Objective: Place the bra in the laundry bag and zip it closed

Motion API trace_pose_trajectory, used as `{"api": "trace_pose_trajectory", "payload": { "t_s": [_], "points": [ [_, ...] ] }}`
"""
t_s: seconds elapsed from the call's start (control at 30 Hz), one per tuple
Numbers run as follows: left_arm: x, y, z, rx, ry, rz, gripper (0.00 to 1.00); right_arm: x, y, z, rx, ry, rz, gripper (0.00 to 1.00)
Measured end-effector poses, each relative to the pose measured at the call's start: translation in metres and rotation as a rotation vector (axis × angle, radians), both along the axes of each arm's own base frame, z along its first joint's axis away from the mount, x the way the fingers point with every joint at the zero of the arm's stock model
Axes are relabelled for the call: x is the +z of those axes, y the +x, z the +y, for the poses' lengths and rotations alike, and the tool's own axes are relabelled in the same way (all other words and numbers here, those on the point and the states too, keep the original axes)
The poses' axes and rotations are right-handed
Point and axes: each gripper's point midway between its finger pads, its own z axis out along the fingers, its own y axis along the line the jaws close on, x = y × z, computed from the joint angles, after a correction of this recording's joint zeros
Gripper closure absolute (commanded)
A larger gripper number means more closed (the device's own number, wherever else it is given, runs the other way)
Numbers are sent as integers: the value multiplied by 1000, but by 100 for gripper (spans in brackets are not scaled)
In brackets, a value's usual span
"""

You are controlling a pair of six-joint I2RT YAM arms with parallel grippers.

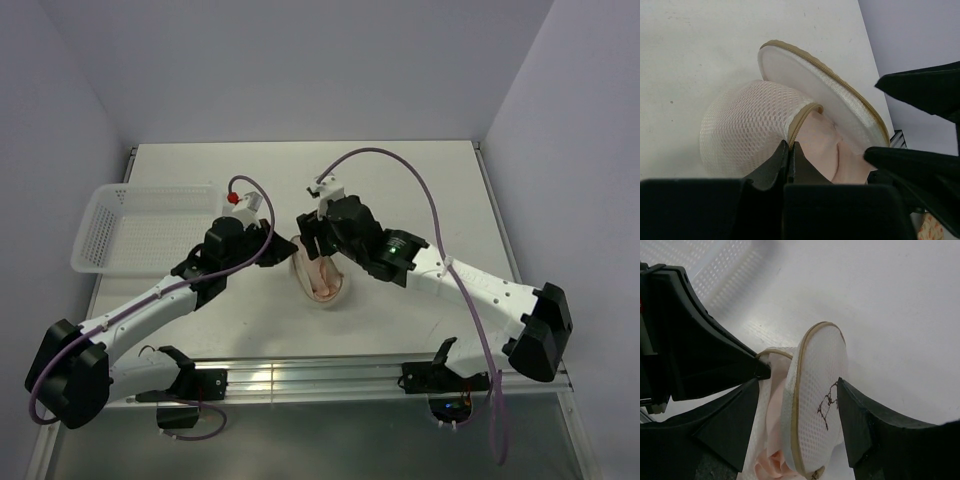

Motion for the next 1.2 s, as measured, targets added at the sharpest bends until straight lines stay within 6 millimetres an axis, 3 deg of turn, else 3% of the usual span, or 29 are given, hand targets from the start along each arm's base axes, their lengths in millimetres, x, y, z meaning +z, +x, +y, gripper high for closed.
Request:
{"api": "trace_pose_trajectory", "payload": {
  "t_s": [0.07, 0.1, 0.2, 0.23, 0.4, 0.5, 0.67, 0.8, 0.9, 1.03, 1.13, 1.2],
  "points": [
    [0, 0, 0, -3, -1, 0, 100, -6, 1, 6, 19, -13, 26, 45],
    [0, -1, -1, -5, -2, 0, 100, -9, 2, 8, 22, -16, 37, 62],
    [1, -1, -1, -7, -3, -1, 100, -15, 5, 11, 25, -23, 58, 98],
    [1, -2, 0, -7, -4, -2, 100, -16, 6, 10, 22, -27, 59, 100],
    [2, -3, -1, -15, -7, -1, 100, -7, 17, -3, -43, -35, 4, 100],
    [2, -5, -2, -25, -11, 1, 100, 11, 17, -29, -113, -5, -98, 100],
    [13, -5, -9, -56, -36, 1, 100, 61, -13, -69, -110, 89, -324, 100],
    [22, -1, -16, -75, -45, 5, 100, 90, -50, -47, 24, 117, -459, 100],
    [19, 0, -19, -81, -33, 26, 100, 76, -71, -24, 108, 43, -497, 100],
    [6, 5, -19, -80, -10, 71, 100, 21, -96, -2, 227, -138, -482, 100],
    [3, 8, -16, -71, -9, 80, 100, -3, -105, 4, 279, -217, -455, 99],
    [4, 10, -14, -65, -13, 77, 100, -12, -107, 6, 291, -236, -435, 86]
  ]
}}
